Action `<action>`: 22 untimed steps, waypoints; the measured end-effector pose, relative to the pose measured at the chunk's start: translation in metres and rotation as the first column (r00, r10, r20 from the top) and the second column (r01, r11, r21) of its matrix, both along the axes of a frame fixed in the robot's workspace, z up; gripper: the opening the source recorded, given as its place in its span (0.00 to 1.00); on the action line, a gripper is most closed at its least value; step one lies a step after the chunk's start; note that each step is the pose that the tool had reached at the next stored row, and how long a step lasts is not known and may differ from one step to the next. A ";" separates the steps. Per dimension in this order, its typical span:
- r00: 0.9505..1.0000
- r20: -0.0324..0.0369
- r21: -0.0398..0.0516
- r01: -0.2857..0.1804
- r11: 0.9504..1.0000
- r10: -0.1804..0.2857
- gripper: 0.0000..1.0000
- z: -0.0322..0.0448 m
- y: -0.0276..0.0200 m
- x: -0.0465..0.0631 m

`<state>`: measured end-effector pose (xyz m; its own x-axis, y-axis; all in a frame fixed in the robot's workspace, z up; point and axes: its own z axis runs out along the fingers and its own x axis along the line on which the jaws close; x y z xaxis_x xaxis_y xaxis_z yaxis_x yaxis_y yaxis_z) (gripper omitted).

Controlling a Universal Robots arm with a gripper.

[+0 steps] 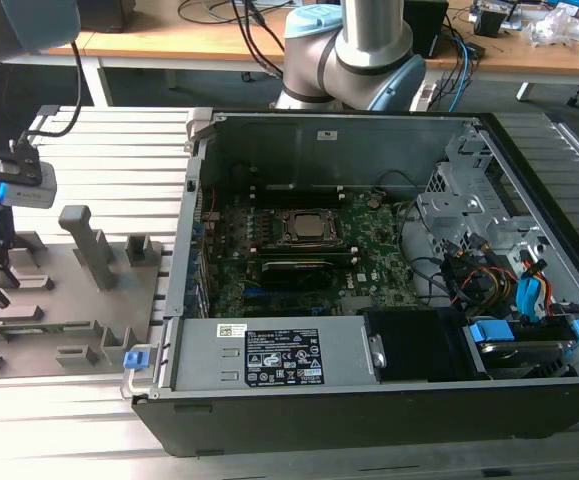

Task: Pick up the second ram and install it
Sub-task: 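Pick up the second ram and move it above second insertion slot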

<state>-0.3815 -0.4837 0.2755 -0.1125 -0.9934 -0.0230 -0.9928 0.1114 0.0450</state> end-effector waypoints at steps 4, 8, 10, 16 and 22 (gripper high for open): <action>1.000 0.000 0.000 0.000 1.000 0.000 0.30 -0.0043 -0.0005 0.000; 1.000 0.000 0.000 0.000 1.000 0.000 0.30 -0.0076 -0.0008 0.000; 1.000 0.000 0.000 0.000 1.000 0.000 0.30 -0.0096 -0.0010 0.000; 1.000 0.000 0.000 0.000 1.000 0.000 0.30 -0.0163 -0.0012 0.000; 1.000 0.000 0.000 0.000 1.000 0.000 0.30 -0.0218 -0.0016 0.000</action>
<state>-0.3815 -0.4853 0.2537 -0.1125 -0.9934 -0.0230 -0.9928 0.1113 0.0451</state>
